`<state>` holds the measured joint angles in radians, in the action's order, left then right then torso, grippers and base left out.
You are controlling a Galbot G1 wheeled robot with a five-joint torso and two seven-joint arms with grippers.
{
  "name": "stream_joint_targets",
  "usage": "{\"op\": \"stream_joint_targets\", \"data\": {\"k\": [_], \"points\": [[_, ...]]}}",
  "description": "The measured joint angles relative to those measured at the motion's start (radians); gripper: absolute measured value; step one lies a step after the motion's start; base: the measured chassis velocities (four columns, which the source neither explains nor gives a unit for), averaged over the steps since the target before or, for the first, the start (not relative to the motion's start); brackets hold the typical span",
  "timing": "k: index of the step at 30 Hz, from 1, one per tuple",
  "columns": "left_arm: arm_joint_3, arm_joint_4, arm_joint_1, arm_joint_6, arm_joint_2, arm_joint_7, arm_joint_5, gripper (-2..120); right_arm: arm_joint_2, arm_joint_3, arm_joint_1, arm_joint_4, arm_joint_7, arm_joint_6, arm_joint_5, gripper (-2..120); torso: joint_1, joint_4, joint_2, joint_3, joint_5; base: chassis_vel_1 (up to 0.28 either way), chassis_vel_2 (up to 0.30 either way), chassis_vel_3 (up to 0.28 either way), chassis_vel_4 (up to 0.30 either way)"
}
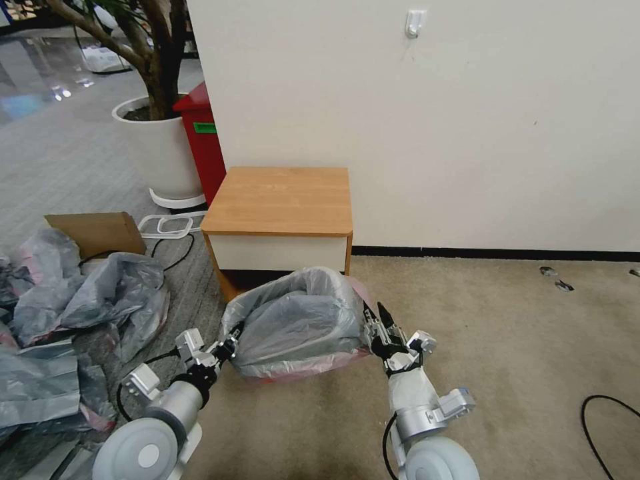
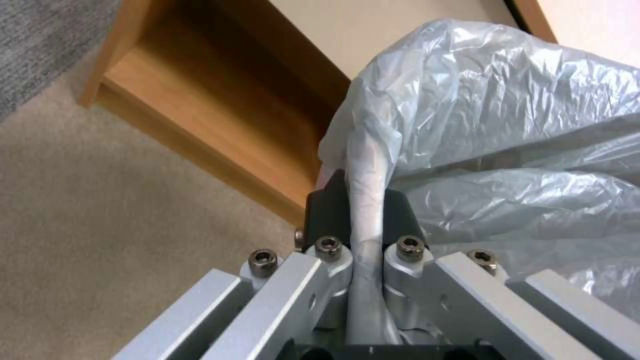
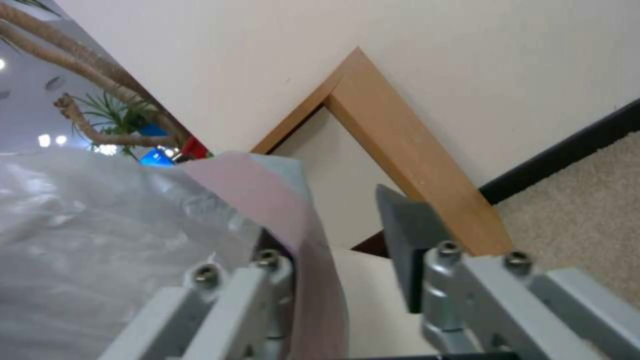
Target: Pick up the garbage bag from the table and place it over the trash can.
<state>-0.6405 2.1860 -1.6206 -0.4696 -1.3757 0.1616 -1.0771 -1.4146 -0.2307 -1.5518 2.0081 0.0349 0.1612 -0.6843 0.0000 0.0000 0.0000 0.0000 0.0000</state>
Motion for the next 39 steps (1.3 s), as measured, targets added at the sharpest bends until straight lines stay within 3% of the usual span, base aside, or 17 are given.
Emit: {"op": "stream_joint_targets", "data": {"k": [8,20,23,26,36,39], "points": [[0.01,0.028,-0.014,-0.015,-0.002,-0.04,0.015,0,0.018,-0.007,0.056,-0.069,0.04,-0.033,0.001,0,0.0,0.0,0.0,0.0,0.0001,0.0,0.0,0.0,0.0],[0.013,0.039,-0.02,-0.008,-0.006,-0.042,0.022,0,0.038,-0.024,0.109,-0.143,0.071,-0.05,0.038,0,0.0,0.0001,0.0,0.0,0.0,0.0,0.0,0.0,0.0],[0.013,0.037,-0.019,-0.006,-0.006,-0.042,0.025,0,0.038,-0.026,0.104,-0.14,0.073,-0.047,0.051,5,0.0,0.0002,0.0,0.0,0.0001,0.0,0.0,0.0,0.0],[0.004,0.02,-0.002,0.005,0.008,-0.031,0.042,0,0.036,-0.029,0.043,-0.063,0.069,-0.043,0.167,24,0.0,0.0,0.0,0.0,0.0001,0.0,0.0,0.0,0.0],[-0.03,-0.004,0.019,0.025,0.021,0.036,0.101,0,0.055,-0.023,-0.06,0.112,0.018,-0.109,0.127,55,0.0,0.0,0.0,0.0,-0.0002,0.0,0.0,0.0,0.0],[-0.02,-0.012,0.017,0.037,0.021,0.053,0.239,0,0.069,-0.034,-0.086,0.162,0.003,-0.067,0.136,70,0.0,-0.0001,0.0,0.0,0.0,0.0,0.0,0.0,0.0]]}}
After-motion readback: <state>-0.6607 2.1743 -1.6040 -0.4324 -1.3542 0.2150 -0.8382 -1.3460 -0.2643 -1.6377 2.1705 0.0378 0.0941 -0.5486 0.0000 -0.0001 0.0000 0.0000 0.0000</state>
